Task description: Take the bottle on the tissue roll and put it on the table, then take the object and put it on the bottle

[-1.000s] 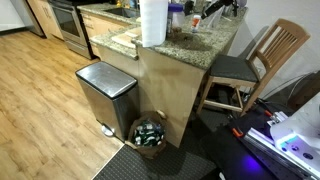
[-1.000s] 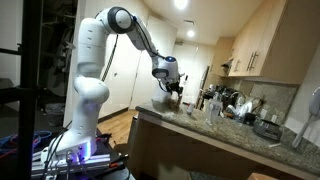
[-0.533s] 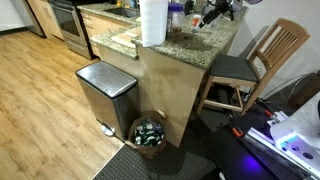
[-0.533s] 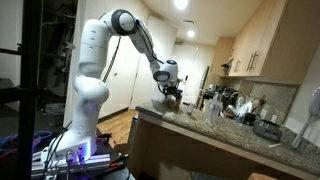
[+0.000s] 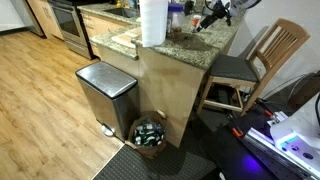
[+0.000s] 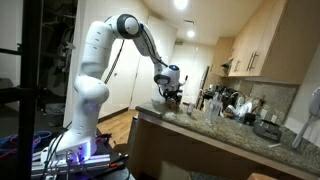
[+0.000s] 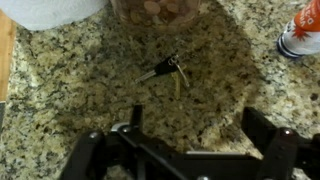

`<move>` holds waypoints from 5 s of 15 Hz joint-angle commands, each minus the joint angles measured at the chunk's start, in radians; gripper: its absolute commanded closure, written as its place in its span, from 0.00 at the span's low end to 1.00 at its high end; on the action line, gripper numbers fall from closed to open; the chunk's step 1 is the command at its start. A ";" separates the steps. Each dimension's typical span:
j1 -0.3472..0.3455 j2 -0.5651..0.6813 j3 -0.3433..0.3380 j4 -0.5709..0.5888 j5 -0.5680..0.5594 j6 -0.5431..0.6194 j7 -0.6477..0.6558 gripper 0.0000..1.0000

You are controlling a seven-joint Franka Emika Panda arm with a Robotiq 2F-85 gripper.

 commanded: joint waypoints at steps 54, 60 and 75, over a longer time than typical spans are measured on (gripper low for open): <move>0.063 -0.095 -0.006 0.028 0.422 0.204 -0.464 0.69; 0.020 -0.104 -0.033 -0.079 0.077 0.139 0.056 0.22; 0.002 0.151 -0.045 0.123 0.205 0.052 -0.126 0.00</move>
